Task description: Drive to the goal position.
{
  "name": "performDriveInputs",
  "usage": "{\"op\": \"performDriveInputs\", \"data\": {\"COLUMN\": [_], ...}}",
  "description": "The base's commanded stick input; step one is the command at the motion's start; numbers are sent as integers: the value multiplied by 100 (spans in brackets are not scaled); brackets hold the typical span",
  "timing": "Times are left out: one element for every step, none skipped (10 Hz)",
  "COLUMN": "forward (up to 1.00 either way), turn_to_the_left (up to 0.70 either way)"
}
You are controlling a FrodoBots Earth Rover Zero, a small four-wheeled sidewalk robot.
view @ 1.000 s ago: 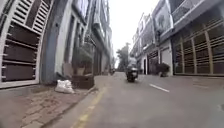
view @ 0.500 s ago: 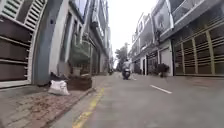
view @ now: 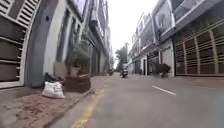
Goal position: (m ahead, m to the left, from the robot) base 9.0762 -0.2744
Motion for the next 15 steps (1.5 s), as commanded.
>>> {"op": "performDriveInputs", "data": {"forward": [48, 48, 48, 48, 48, 48, 48, 48, 48, 48, 48, 48, 48, 48, 48], "turn_to_the_left": [0, 0, 0, 0, 0, 0, 0, 0, 0, 0, -2, -13, -47, -36, -1]}}
